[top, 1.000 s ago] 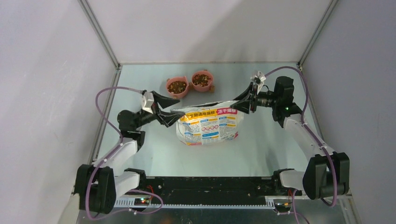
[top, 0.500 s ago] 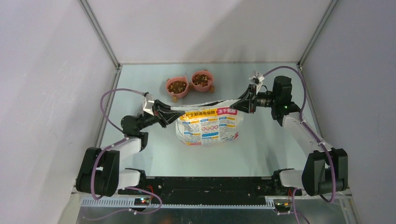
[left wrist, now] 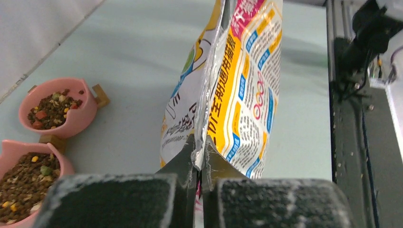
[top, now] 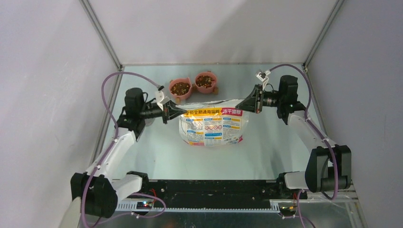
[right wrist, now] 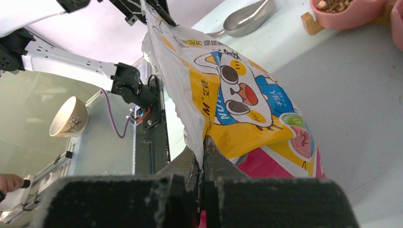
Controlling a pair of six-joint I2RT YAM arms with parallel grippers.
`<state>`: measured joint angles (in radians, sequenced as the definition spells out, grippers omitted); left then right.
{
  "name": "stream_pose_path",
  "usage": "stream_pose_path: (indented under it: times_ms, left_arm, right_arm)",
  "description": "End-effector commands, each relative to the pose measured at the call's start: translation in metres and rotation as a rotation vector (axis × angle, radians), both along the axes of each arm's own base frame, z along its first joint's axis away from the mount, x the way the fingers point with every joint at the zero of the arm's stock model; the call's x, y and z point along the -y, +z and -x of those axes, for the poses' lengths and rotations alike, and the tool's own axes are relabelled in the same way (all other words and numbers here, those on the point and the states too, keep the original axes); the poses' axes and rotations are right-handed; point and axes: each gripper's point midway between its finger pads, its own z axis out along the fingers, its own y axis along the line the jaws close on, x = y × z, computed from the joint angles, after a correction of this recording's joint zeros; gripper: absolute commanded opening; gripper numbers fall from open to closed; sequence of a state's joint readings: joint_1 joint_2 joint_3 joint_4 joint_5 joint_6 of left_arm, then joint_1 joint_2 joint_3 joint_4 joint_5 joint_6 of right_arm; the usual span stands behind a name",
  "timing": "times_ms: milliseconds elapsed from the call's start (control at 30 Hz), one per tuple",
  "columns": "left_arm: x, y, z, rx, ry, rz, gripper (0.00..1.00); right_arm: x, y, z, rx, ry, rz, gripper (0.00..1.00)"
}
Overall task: Serve the pet food
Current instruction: Close the pet food bag at the center of the board.
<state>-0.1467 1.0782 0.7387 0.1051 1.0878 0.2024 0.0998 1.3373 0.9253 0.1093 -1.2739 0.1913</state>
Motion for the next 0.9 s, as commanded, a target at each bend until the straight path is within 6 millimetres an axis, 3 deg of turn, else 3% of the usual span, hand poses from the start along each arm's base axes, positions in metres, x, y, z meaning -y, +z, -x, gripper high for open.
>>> stream_pose_path:
  times_ms: [0,167,300,433,500,533,667,767,867]
  left_arm:
    - [-0.063,-0.083,0.008,-0.202,0.133,-0.382,0.00]
    - [-0.069,-0.083,0.005,-0.230,0.141,-0.400,0.00]
    - [-0.062,-0.065,0.000,-0.214,0.102,-0.295,0.00]
    - [-0.049,-0.043,-0.001,-0.187,0.025,-0.202,0.00]
    - [-0.042,-0.035,-0.003,-0.165,-0.008,-0.150,0.05]
    - [-0.038,-0.027,-0.006,-0.142,-0.018,-0.112,0.15]
    - [-0.030,-0.028,-0.004,-0.117,-0.033,-0.040,0.36]
    - [-0.020,-0.031,0.003,-0.094,-0.063,-0.020,0.43]
    - [-0.014,-0.029,-0.002,-0.063,-0.049,0.013,0.48]
  right_arm:
    - [0.039,0.025,-0.019,-0.046,-0.123,0.014,0.00]
    - [0.053,0.015,-0.021,-0.021,-0.160,0.143,0.00]
    - [0.048,0.005,0.003,0.043,-0.069,0.187,0.00]
    - [0.027,0.002,0.033,0.100,0.064,0.198,0.00]
    - [0.020,0.004,0.039,0.076,0.098,0.178,0.00]
    - [0.018,0.002,0.038,0.039,0.101,0.173,0.00]
    - [0.010,0.002,0.029,-0.080,0.075,0.156,0.00]
    - [0.001,0.001,0.021,-0.133,0.048,0.152,0.00]
    - [-0.002,0.001,0.019,-0.171,0.042,0.135,0.00]
